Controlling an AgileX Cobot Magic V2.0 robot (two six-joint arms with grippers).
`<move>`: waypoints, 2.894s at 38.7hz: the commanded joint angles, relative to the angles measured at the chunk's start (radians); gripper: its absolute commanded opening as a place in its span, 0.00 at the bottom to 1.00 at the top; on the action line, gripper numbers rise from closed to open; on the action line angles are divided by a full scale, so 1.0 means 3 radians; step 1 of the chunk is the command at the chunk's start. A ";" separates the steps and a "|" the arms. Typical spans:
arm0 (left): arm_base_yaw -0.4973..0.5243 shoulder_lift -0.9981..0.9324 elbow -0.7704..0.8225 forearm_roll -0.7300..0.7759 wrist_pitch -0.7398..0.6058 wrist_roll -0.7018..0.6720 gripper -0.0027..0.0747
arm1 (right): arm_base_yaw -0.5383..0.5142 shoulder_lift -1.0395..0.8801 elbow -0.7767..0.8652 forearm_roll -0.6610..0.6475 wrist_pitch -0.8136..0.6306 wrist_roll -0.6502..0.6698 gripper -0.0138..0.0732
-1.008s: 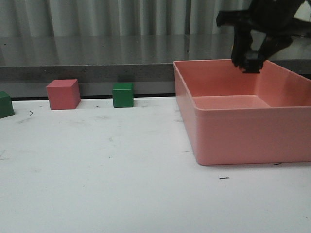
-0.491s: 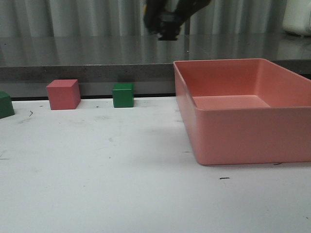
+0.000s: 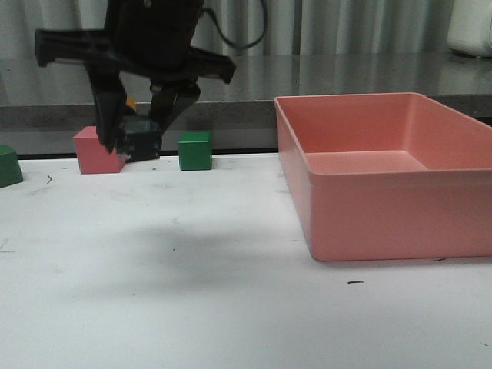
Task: Place and stand button with both arms
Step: 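Lift the button out of the bin and carry it toward the cubes, then lower the button onto the table and open the right gripper, then raise the right gripper away from the button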
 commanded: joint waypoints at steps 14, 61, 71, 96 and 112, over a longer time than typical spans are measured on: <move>-0.0020 0.0039 -0.0122 0.0003 -0.0248 0.0004 0.60 | -0.0036 0.0349 -0.0122 -0.0027 -0.0234 0.0589 0.47; -0.0020 0.0039 -0.0122 0.0003 -0.0248 0.0004 0.60 | -0.0042 0.0093 -0.1228 -0.0187 0.1019 0.0390 0.14; -0.0020 0.0039 -0.0122 0.0003 -0.0248 0.0004 0.60 | -0.0101 -0.0033 -0.1255 -0.0264 0.1202 0.0291 0.09; -0.0020 0.0039 -0.0122 0.0003 -0.0248 0.0004 0.60 | -0.1256 -0.1290 0.0444 -0.0269 0.1098 -0.0060 0.09; -0.0020 0.0039 -0.0122 0.0003 -0.0248 0.0004 0.60 | -0.2201 -0.2674 0.2414 -0.0394 -0.0013 -0.0238 0.09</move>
